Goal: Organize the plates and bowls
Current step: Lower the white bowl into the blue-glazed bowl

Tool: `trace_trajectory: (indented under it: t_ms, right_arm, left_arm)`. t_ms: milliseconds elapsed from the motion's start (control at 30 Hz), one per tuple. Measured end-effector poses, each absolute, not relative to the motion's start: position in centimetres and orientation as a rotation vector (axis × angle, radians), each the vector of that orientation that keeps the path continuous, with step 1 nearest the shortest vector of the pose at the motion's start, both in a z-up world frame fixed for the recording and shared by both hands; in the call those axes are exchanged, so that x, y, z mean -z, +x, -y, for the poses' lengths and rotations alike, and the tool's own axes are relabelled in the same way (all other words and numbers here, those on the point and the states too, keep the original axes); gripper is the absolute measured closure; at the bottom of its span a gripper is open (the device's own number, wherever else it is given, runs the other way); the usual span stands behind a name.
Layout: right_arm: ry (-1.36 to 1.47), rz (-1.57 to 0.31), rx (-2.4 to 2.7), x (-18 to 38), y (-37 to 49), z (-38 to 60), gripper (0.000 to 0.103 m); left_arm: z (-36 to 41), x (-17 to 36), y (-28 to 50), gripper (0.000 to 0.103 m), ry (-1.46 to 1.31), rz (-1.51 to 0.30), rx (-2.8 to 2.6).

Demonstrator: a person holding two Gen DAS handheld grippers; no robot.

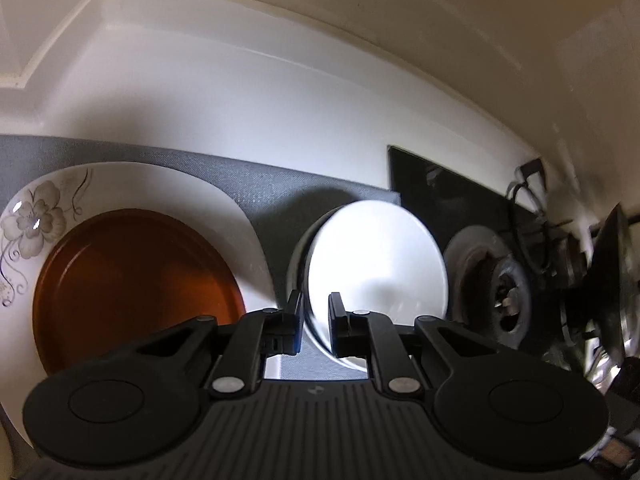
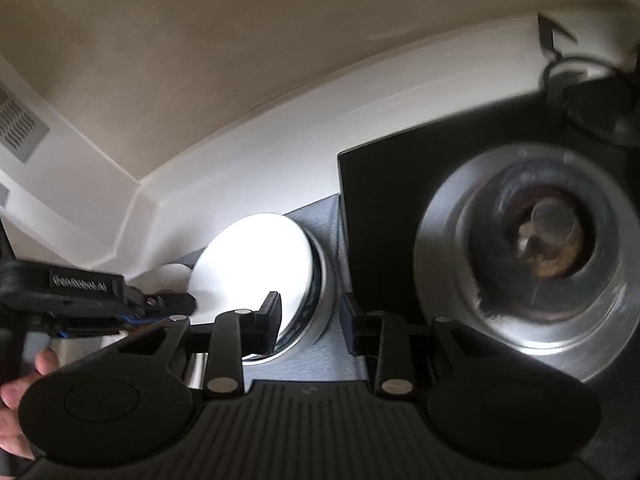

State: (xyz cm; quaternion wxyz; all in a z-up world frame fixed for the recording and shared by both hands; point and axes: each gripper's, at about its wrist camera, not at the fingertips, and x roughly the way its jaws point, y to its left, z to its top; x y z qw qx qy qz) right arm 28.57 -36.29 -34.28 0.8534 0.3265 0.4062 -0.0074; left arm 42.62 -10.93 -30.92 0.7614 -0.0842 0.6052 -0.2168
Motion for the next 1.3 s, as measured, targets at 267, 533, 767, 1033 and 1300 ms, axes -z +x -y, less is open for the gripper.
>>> trace_trajectory:
  t_ms: [267,533,767,1033,1300]
  right_arm:
    - [0.846,-0.836,0.001,35.9,28.6,36.8,0.032]
    - [0.899,-0.842,-0.017,37.3,29.9,36.2,0.033]
    - [0.803,-0.878,0.044,37.5,31.2,34.5,0.042]
    - [0.73,-0.892,0.069,37.4,29.9,34.6,0.069]
    - [0.718,-0.883,0.076,36.2,28.5,34.7,0.069]
  left_arm:
    - [11.6,32.9,43.3,0.086,-0.178,-1.359,0.443]
    - [12.9,33.5,43.3,0.086,-0.12,-1.345,0.416]
    - [14.2,34.0,42.8,0.085,-0.064,-1.319,0.399]
    - [15.3,33.8,41.5,0.083,-0.015,-1.308,0.387]
    - [14.6,33.5,40.4,0.082,-0.083,-1.353,0.391]
